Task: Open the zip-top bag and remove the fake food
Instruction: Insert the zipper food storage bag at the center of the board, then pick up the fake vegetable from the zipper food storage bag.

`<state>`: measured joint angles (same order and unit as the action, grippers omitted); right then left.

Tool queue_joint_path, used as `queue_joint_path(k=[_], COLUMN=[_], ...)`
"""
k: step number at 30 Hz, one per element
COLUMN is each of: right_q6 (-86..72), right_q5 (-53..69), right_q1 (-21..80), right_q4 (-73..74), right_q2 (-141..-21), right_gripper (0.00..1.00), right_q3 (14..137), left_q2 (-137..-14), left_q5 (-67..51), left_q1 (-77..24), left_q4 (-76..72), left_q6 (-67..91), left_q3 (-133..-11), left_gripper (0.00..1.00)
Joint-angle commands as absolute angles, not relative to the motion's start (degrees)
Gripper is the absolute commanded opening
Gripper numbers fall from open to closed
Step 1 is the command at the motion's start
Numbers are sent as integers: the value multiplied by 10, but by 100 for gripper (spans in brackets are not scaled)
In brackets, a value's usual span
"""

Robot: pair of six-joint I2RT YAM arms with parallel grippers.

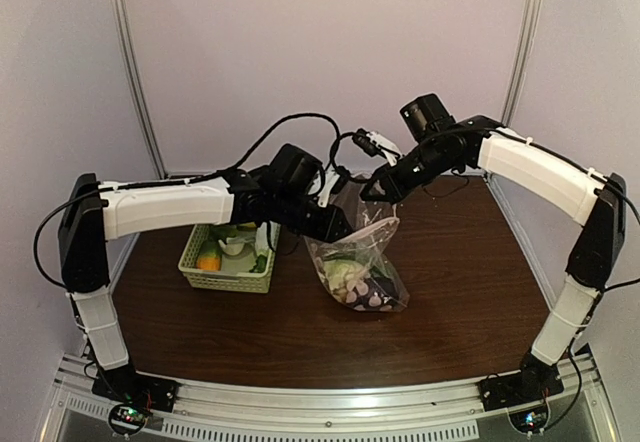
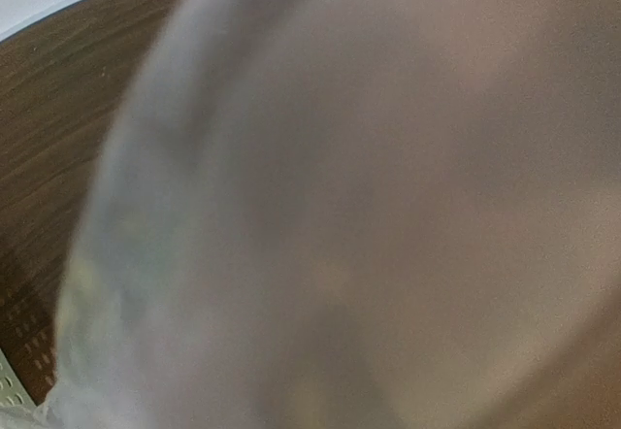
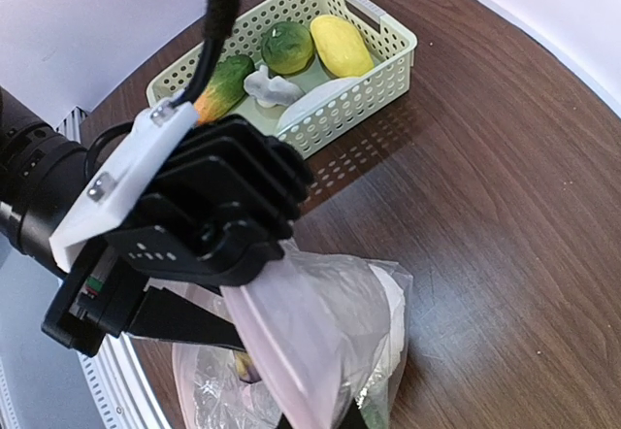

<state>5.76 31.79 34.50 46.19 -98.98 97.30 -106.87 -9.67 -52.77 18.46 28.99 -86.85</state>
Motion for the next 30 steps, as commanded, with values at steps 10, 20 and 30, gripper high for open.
queue_joint_path(k=[10,20,30], right_q6=[78,82,87], right_q5=[377,392,394], right_q1=[339,339,339], right_q4=[415,409,414], right_q2=[-1028,-1044,-1045], right_gripper=[0,0,0], right_q3=[914,903,903], left_q2=[-1093,-1124,-1135], left_q5=[-123,-171,-220], left_q1=[-504,-504,-504], left_q4=[284,295,324], left_q6=[220,113,-48], left_q3=[-853,-869,-868], left_gripper=[30,36,41])
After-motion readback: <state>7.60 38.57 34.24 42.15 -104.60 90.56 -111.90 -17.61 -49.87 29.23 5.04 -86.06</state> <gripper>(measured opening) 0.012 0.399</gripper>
